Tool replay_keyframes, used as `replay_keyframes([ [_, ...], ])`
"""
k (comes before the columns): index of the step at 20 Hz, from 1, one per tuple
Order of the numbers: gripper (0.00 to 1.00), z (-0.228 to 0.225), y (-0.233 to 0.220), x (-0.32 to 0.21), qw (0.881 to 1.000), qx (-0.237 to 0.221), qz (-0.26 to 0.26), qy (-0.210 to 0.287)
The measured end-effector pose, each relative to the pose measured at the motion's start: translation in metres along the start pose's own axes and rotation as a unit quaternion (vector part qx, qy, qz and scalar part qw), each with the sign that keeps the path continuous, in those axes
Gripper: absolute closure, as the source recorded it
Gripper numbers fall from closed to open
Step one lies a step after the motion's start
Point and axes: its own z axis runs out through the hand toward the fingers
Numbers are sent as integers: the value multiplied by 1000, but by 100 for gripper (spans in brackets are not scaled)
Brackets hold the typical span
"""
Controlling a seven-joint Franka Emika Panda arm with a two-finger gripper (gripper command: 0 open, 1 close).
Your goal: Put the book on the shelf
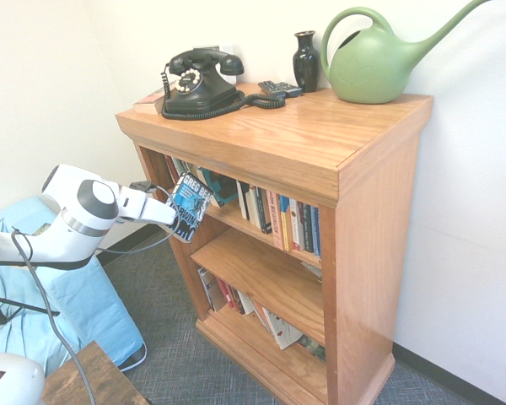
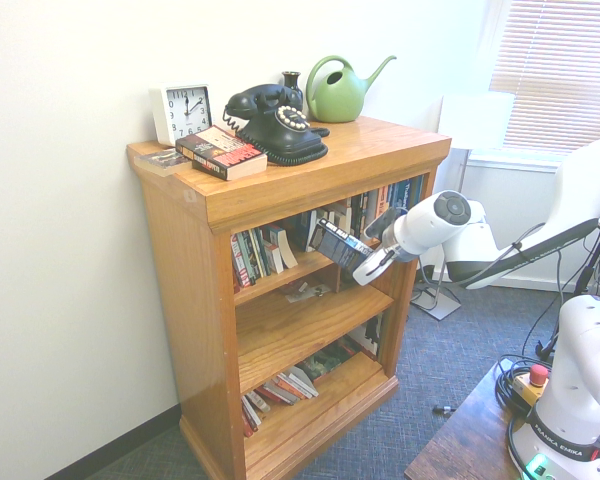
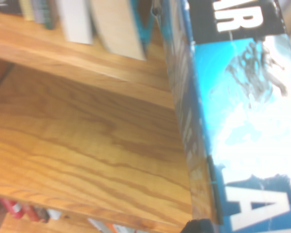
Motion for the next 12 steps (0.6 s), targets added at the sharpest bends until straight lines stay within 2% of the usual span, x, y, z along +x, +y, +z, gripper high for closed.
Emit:
replay_keyframes([
  [4,100,6,4,21,1000,7,19,4],
  [12,100,30,-23,42,1000,19,20,-5],
])
